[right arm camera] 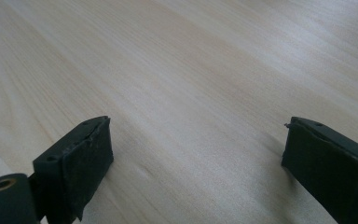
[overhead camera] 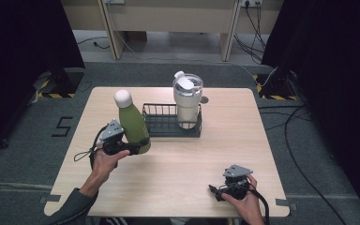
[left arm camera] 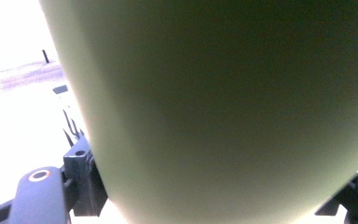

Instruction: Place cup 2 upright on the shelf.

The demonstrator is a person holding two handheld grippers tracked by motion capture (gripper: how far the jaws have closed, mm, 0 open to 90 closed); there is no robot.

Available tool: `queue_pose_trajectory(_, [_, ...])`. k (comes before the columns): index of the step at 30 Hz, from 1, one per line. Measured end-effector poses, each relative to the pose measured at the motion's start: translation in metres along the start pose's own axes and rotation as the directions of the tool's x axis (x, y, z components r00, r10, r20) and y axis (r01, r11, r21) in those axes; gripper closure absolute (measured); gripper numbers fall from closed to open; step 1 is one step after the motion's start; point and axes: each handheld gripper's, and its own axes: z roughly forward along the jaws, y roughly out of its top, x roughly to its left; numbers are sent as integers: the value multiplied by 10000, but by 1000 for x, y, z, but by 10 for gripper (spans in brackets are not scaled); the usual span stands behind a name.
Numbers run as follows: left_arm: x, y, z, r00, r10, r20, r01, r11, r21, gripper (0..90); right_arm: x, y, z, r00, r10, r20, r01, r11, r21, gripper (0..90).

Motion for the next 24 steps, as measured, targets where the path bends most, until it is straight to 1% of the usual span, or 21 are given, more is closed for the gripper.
queue_pose_trajectory(1, [1, 2, 0, 10000, -12, -13, 12, 10000, 9, 201, 0, 0, 0, 10000, 0, 0, 0, 10000, 0, 85])
queue_pose_trajectory(2, [3, 8, 2, 10000, -51, 13, 51, 9999, 105, 201, 0, 0, 0, 10000, 4, 1, -4, 10000, 0, 84])
queue_pose_trajectory(3, [3, 8, 2, 10000, -51, 13, 51, 9999, 105, 201, 0, 0, 0, 10000, 4, 1, -4, 10000, 0, 84])
queue_pose_trajectory(4, [5, 15, 3, 10000, -76, 15, 76, 9999, 122, 201, 0, 0, 0, 10000, -2, -3, 2, 10000, 5, 83])
queue_pose_trajectory(5, [5, 15, 3, 10000, -76, 15, 76, 9999, 122, 201, 0, 0, 0, 10000, -2, -3, 2, 10000, 5, 83])
queue_pose_trajectory(6, [7, 22, 5, 9999, -107, 50, 106, 9997, 212, 201, 0, 0, 0, 10000, 2, -7, -2, 10000, 8, 82])
queue_pose_trajectory(7, [7, 22, 5, 9999, -107, 50, 106, 9997, 212, 202, 0, 0, 0, 10000, 2, -7, -2, 10000, 8, 82])
queue_pose_trajectory(9, [9, 29, 8, 9999, -86, 65, 84, 9993, 352, 202, 0, 0, 0, 10000, -34, -9, 34, 10000, -2, 81])
queue_pose_trajectory(10, [11, 36, 11, 9999, -81, 64, 79, 9992, 394, 202, 0, 0, 0, 10000, -17, -14, 17, 10000, -14, 81])
queue_pose_trajectory(11, [11, 36, 11, 9999, -81, 64, 79, 9992, 394, 202, 0, 0, 0, 10000, -17, -14, 17, 10000, -14, 81])
queue_pose_trajectory(12, [13, 40, 13, 9999, -121, 105, 116, 9990, 429, 202, 0, 0, 0, 10000, -16, -13, 16, 10000, -16, 81])
queue_pose_trajectory(14, [16, 49, 18, 9999, -116, 47, 114, 9990, 429, 202, 0, 0, 0, 10000, -13, -25, 13, 10000, 6, 80])
queue_pose_trajectory(15, [16, 49, 18, 9999, -116, 47, 114, 9990, 429, 202, 0, 0, 0, 10000, -13, -25, 13, 10000, 6, 80])
queue_pose_trajectory(17, [18, 55, 22, 10000, -97, 22, 96, 9991, 405, 202, 0, 0, 0, 10000, -12, -29, 12, 10000, 8, 80])
queue_pose_trajectory(21, [23, 62, 27, 10000, -51, -26, 52, 9996, 285, 202, 0, 0, 0, 10000, -10, -26, 10, 10000, 7, 80])
queue_pose_trajectory(23, [25, 64, 29, 9999, -139, -5, 139, 9995, 297, 202, 1, 0, 0, 10000, 87, -33, -87, 10000, 21, 78])
queue_pose_trajectory(24, [28, 67, 32, 9996, -268, 28, 267, 9994, 240, 203, 1, 0, 0, 10000, 75, -25, -75, 10000, 23, 78])
